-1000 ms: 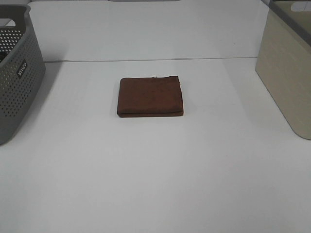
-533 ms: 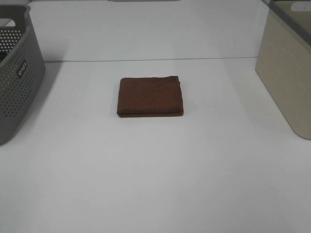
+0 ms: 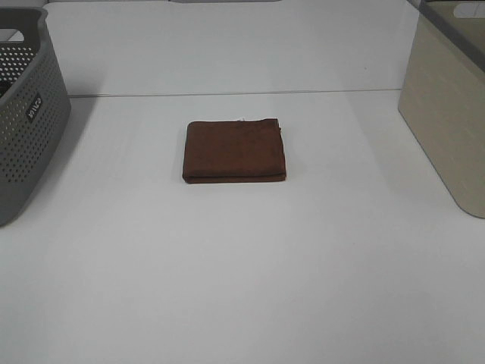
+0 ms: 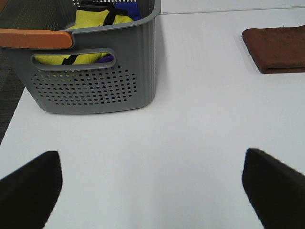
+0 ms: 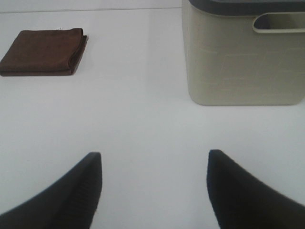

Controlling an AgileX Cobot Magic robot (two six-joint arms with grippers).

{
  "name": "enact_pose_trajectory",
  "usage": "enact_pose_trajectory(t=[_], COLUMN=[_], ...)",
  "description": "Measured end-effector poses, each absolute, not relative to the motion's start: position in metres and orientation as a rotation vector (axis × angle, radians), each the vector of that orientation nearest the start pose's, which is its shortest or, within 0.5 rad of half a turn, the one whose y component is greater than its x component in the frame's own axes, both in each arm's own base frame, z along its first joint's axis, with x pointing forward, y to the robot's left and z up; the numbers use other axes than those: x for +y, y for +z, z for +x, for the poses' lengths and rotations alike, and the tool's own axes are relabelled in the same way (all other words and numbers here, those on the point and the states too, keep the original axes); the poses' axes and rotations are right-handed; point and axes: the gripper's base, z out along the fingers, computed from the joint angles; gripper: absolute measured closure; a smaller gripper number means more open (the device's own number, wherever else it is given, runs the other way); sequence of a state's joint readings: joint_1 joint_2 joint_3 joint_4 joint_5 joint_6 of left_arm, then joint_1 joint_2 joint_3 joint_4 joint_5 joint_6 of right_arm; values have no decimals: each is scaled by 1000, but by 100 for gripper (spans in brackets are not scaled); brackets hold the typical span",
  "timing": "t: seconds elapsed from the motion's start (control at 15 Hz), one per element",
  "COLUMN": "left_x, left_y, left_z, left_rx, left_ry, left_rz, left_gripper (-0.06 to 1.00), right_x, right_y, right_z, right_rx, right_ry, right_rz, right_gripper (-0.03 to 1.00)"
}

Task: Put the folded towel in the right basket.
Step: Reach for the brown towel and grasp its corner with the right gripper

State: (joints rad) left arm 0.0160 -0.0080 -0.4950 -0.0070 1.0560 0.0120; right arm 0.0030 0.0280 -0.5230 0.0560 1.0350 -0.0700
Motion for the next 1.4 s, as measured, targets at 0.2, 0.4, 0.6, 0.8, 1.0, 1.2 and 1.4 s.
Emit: enact_pose_trajectory(t=[0.2,0.4,0.6,0.8,1.0,1.2,1.4], left_x=[-1,-1,-1,-1,-1,-1,-1], left_y=[276,276,276,276,276,276,276], left_z=[-5,-5,-5,-5,-5,-5,-5], left_rx=[2037,2037,2037,2037,2037,2037,2037], left_ry=[9,9,9,9,9,9,9], left_rz=[-4,-4,-4,-4,-4,-4,-4], left_gripper=[-3,-3,-3,-3,-3,-3,-3], right_x=[5,5,7,11,12,28,72], right_y=[315,341,359,365,375,382,360], right_z=[34,87,150,208,271,346,391], right_rx=[2026,2123,2241,2352,2459,2480,2518], right_ry=[34,33,78,114,125,229,287], right_rz=[-65,-67,-59,-94,-145,-220,-374], right_gripper=[36,36,36,36,36,36,36])
